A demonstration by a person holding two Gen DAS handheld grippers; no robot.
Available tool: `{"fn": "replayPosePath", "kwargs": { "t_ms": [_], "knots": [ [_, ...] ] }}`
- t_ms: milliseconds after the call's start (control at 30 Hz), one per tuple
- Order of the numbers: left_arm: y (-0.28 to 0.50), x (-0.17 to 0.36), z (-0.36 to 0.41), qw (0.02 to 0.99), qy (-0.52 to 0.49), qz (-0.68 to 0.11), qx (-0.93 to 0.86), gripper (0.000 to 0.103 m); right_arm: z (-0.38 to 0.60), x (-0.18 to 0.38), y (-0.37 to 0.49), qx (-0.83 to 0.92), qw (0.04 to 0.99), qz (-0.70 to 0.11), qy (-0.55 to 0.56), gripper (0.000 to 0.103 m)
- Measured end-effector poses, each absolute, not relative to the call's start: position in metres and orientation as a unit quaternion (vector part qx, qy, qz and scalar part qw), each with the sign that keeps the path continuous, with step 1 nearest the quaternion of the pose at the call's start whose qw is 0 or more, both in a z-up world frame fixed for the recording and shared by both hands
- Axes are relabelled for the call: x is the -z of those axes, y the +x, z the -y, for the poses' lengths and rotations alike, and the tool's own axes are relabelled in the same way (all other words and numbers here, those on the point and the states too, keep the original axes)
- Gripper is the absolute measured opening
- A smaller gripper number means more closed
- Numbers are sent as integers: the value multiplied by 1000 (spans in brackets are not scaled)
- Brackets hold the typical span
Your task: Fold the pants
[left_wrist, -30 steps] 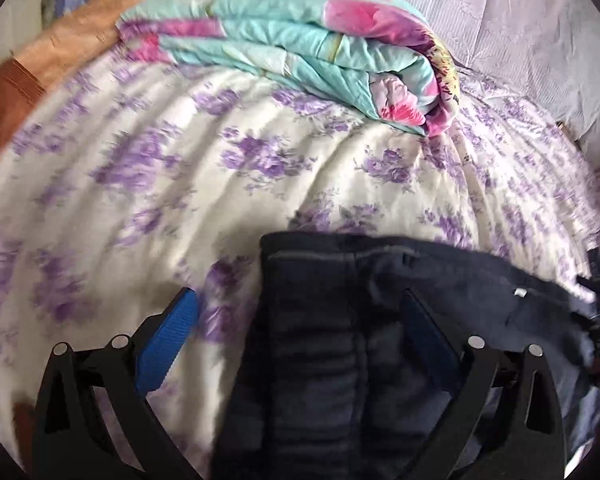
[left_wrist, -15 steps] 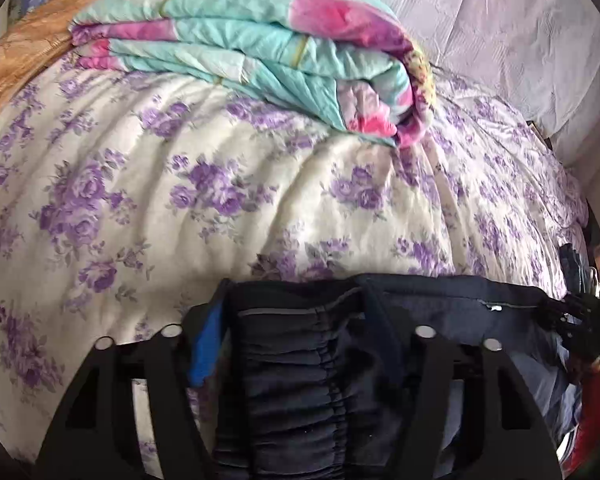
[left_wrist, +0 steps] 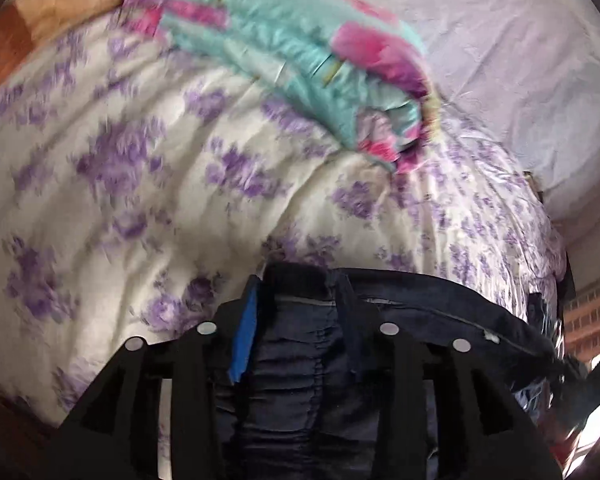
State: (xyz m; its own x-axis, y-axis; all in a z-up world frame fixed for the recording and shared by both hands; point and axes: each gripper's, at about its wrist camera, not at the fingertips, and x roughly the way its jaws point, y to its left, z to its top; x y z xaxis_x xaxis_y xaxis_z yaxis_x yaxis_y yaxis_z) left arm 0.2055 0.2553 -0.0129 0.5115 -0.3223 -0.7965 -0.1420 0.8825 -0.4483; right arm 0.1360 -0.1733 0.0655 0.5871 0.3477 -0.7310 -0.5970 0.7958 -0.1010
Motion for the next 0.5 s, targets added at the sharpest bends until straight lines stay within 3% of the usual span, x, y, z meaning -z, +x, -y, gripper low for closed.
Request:
{"fn": "replayPosePath", "kwargs": {
  "t_ms": [67,233,500],
  "knots": [
    [209,18,-253,835,-233,-496,46,37,172,-69,134,-269,875,-366,-169,12],
    [197,8,-254,855,-226,-465,42,21,172,-74,128,-266,878,-362,-163,12],
    [137,-37,-269,876,-272,-388,90,19,173,-108,43,-282,895,-306,-161,12]
  ]
}}
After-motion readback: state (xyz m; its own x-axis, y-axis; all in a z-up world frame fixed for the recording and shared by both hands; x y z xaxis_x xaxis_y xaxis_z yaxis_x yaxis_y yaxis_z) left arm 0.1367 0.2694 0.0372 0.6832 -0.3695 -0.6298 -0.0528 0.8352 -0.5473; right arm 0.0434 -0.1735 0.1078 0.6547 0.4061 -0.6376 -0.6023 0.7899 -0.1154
